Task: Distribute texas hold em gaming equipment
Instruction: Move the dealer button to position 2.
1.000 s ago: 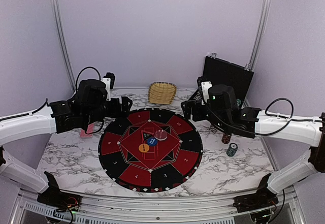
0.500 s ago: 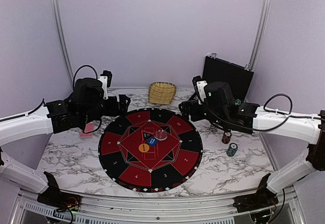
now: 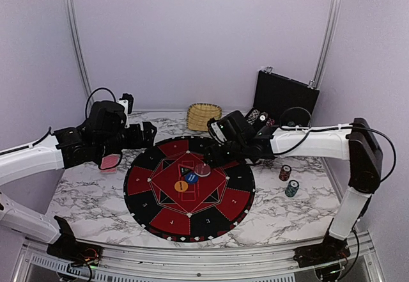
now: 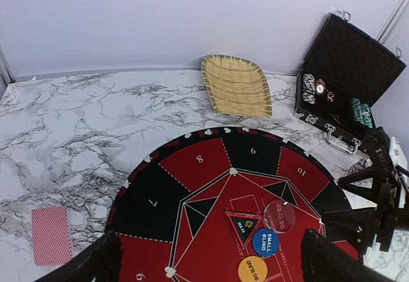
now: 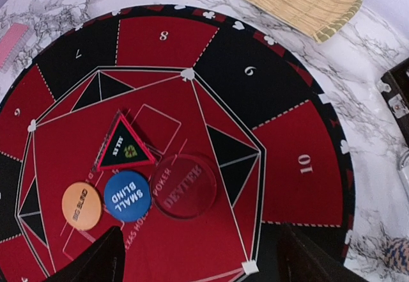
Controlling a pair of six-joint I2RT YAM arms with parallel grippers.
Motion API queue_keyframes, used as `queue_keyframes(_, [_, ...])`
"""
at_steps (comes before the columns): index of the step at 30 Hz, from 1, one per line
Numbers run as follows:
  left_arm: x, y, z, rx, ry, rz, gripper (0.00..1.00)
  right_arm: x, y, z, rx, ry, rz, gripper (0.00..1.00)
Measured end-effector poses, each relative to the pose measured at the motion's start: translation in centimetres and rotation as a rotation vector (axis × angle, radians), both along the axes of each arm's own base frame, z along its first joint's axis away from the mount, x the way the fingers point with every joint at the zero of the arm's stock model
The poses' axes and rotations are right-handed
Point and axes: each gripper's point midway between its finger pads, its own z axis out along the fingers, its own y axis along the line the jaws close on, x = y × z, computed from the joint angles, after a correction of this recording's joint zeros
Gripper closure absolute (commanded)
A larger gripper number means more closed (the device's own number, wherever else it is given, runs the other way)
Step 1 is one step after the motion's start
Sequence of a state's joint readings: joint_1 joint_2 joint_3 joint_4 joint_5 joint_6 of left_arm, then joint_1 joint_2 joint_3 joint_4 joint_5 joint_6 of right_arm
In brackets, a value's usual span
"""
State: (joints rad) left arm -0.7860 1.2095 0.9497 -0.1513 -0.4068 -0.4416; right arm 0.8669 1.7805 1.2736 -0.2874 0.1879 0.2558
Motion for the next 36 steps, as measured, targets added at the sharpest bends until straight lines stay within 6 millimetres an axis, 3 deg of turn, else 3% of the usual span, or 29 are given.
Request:
queue_keyframes(8, [0.1, 1.8, -1.0, -0.030, 0.039, 0.029, 0.01, 1.8, 3.6, -4.4, -0.061, 0.103, 0.035, 0.28])
queue_keyframes(21, [0.3, 2.7, -1.7, -0.048, 0.069, 0.039, 0.01, 2.4, 4.6, -8.7, -0.148, 0.193, 0.041, 0.37])
queue_keyframes(30, [0.3, 2.9, -2.2, -0.052, 0.082, 0.035, 0.01, 2.5, 4.6, -9.5, -0.178, 0.202, 0.032, 0.43])
queue_keyframes(36, [0.3, 2.9, -2.2, -0.055, 0.086, 0.032, 0.01, 2.3, 4.6, -9.6, -0.203, 0.194, 0.026, 0.34])
